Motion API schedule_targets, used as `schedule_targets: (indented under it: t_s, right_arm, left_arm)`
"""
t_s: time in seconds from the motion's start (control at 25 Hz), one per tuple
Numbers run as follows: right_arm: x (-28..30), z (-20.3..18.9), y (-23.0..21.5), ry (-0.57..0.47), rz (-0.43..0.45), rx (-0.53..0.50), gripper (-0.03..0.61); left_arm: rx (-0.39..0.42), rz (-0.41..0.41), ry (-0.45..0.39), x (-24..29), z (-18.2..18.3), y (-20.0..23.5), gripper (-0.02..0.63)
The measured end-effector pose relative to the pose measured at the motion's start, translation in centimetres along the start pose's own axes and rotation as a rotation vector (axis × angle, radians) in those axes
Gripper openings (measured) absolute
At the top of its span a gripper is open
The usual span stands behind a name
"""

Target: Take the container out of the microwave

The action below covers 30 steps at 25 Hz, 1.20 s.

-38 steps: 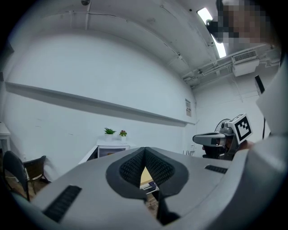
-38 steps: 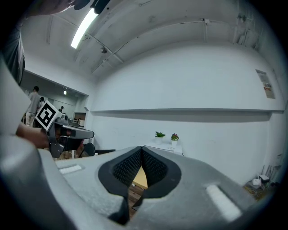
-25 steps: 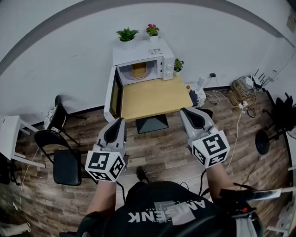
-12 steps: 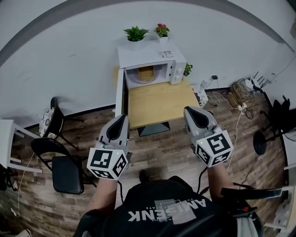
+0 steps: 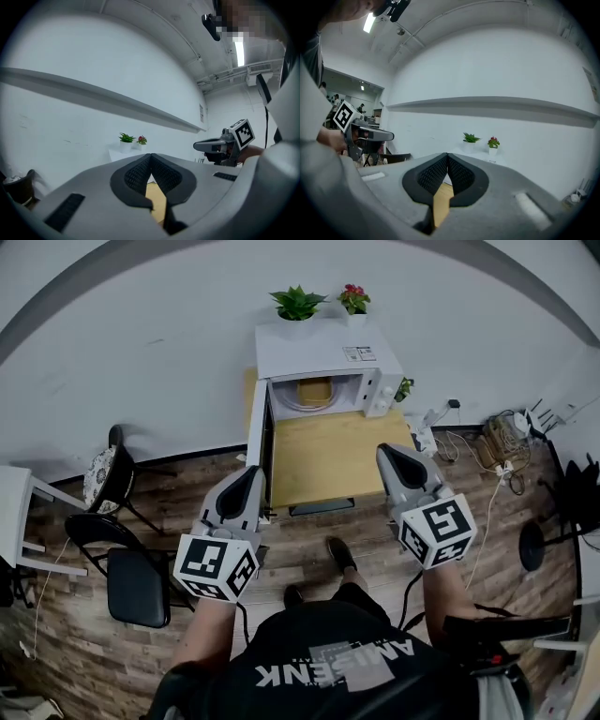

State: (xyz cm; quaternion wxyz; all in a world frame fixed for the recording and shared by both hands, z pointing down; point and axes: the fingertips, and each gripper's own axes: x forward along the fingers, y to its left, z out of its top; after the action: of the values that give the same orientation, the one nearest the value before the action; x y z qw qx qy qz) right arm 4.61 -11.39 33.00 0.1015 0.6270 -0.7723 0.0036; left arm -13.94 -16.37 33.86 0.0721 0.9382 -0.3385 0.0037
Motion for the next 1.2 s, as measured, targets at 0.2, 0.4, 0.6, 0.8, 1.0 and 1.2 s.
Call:
schedule_targets:
  t_s: [0.2, 0.4, 0.6, 0.8, 1.0, 1.2]
  right_arm:
    - [5.2, 0.7, -3.5, -0.032, 0.08, -0.005, 0.006]
    - [10.1, 2.0, -6.9, -0.049, 0.169, -0.032, 0.006]
    - [14.0, 2.8, -9.5, -0.067, 0.219, -0.045, 0.006]
    - [16.6, 2.9, -10.1, -0.053, 0.282, -0.077, 0.006]
    - [18.8, 2.9, -9.8, -0.051, 0.33, -0.072, 0.008]
    - [19.9, 3.5, -8.9, -0.085, 0.399, -0.052, 0.028]
  left_arm:
    - [0.018, 0.113, 0.001, 2.6, 0.9, 2.0, 0.002]
    - [0.013, 0.215, -0.004, 5.3, 2.1, 3.3, 0.002]
    - [-0.013, 0.297, -0.015, 7.2, 2.8, 4.2, 0.002]
    - [-0.035, 0.375, -0.02, 7.4, 2.8, 5.3, 0.002]
    - [-0.007, 0.428, -0.006, 6.4, 2.9, 5.6, 0.002]
    - [-0.029, 0.491, -0.062, 4.9, 3.3, 6.3, 0.002]
